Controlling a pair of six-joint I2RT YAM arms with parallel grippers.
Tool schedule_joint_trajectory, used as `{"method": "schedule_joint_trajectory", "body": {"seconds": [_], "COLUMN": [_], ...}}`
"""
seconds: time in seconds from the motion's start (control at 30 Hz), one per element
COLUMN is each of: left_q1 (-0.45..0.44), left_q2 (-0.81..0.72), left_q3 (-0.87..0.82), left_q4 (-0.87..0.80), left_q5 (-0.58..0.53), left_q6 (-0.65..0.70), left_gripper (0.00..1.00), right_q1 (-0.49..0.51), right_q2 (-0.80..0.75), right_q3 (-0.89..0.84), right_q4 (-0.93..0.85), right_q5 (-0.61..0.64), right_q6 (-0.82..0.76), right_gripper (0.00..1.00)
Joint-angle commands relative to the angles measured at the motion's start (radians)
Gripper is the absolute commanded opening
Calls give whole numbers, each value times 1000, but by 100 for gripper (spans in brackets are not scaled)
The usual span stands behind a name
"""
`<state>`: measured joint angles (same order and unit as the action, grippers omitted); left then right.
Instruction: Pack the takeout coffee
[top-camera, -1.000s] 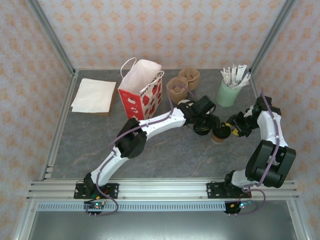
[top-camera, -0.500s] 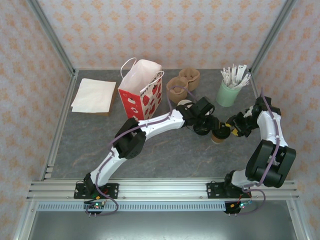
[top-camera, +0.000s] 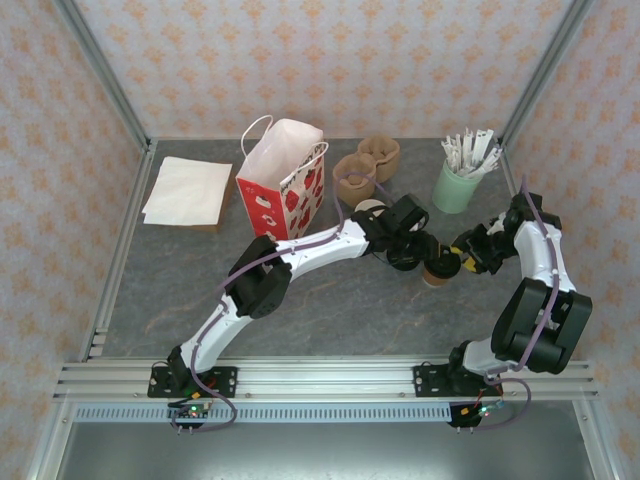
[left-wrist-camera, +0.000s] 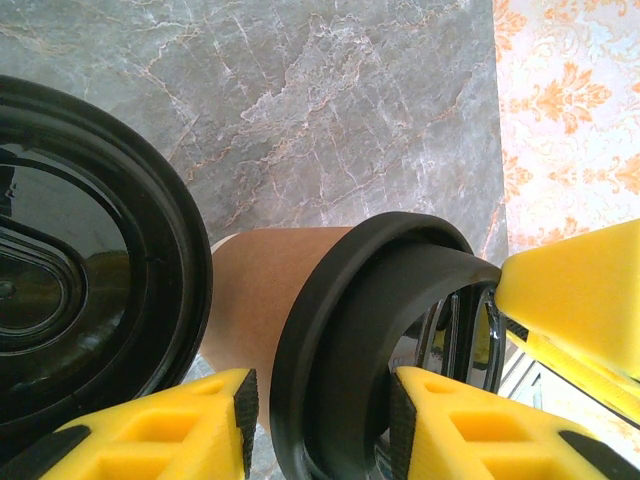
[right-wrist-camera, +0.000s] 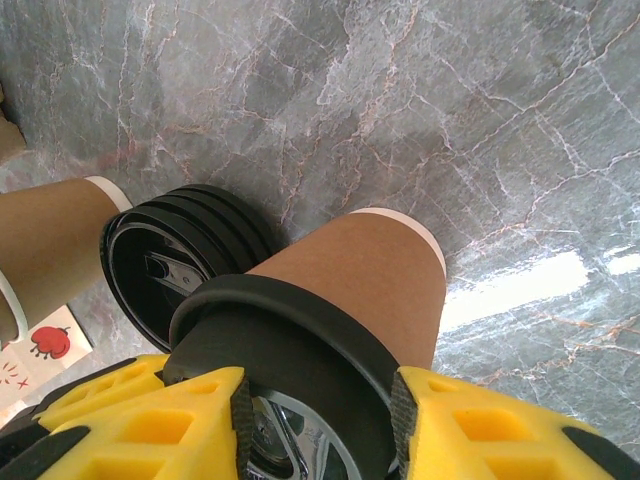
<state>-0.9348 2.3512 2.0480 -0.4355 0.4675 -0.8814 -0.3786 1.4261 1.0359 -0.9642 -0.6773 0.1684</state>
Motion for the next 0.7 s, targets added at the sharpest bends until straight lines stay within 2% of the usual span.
{"method": "schedule_joint_trajectory", "body": {"seconds": [0.0,0.13,0.3,0.43,0.57,0.67], "left_q1": [-18,-18,-17,-19,-19,-19], "left_q2": [51,51,54,58,47,48], "left_q3": [-13,-15,-16,-11,3,35], "left_q4": [-177,-182,-183,-181,-178,-190], "left_q5": [-33,-35,-36,-30,-36,-41], "left_q6": [28,30,30,28,27,32], "left_gripper": [40,40,40,40,41,43], "right_q1": [9,9,12,14,16,16], "right_q2": [63,110,128,137,64,-11], "right_q3": [-44,-101,-101,-91,-71,-34], "right_q4": [-73,-41,-55,-60,-19,-8], "right_q5": [121,121,170,161,75,69], "right_q6": [2,10,5,-1,17,24], "right_gripper": [42,41,41,41,44,49]}}
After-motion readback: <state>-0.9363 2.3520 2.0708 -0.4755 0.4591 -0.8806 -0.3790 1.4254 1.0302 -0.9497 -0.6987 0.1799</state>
